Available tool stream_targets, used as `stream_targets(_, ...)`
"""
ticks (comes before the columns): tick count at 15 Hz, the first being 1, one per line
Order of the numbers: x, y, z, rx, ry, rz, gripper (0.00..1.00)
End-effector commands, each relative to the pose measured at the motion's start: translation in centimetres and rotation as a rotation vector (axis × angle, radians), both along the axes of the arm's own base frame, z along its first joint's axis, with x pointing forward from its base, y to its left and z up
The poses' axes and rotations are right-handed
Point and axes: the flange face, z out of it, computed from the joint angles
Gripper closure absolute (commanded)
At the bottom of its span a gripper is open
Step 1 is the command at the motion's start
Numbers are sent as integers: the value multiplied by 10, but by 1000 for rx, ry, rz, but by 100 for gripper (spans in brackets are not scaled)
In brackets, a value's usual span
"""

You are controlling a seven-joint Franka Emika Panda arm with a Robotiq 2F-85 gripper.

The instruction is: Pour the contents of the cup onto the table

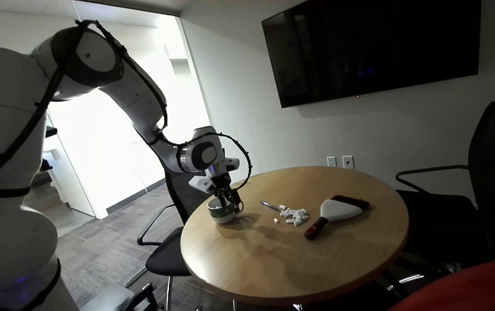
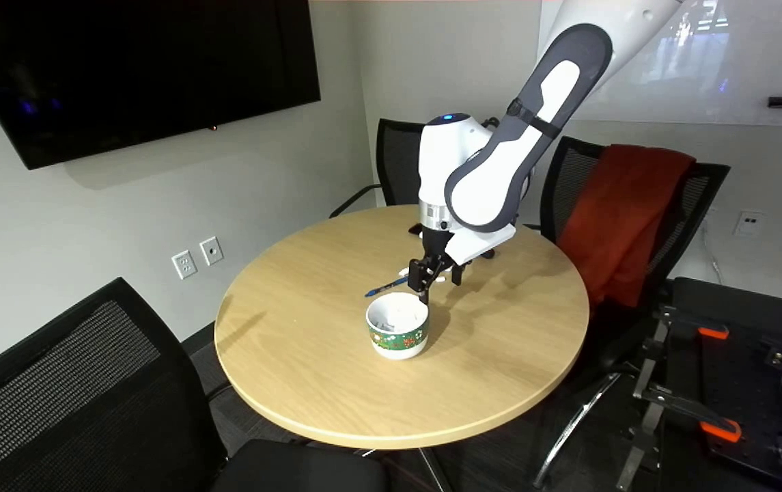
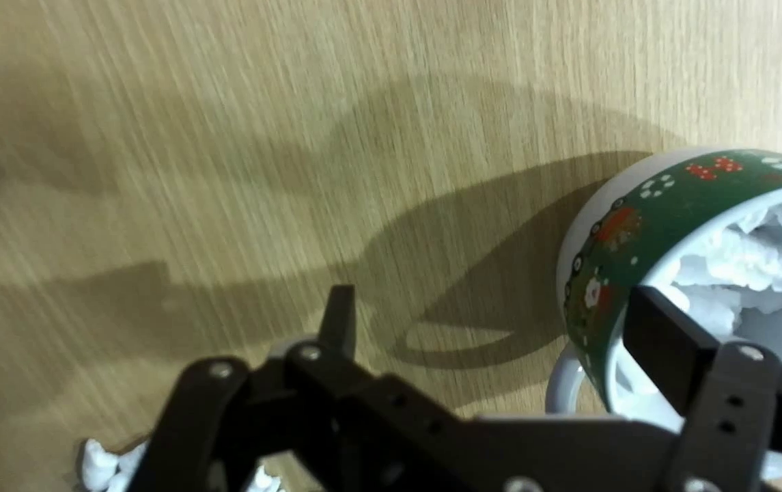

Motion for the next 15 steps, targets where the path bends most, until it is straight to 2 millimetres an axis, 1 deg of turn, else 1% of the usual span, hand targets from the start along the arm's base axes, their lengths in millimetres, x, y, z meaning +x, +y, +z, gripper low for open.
stream_targets(1, 8, 3, -4, 10, -12, -7, 0)
stream_targets(8, 2, 14, 8, 78, -8, -25, 0)
stream_targets(10, 5, 15, 6, 80, 6, -47, 0)
stream_targets(15, 9, 10, -1, 62, 18, -65, 0)
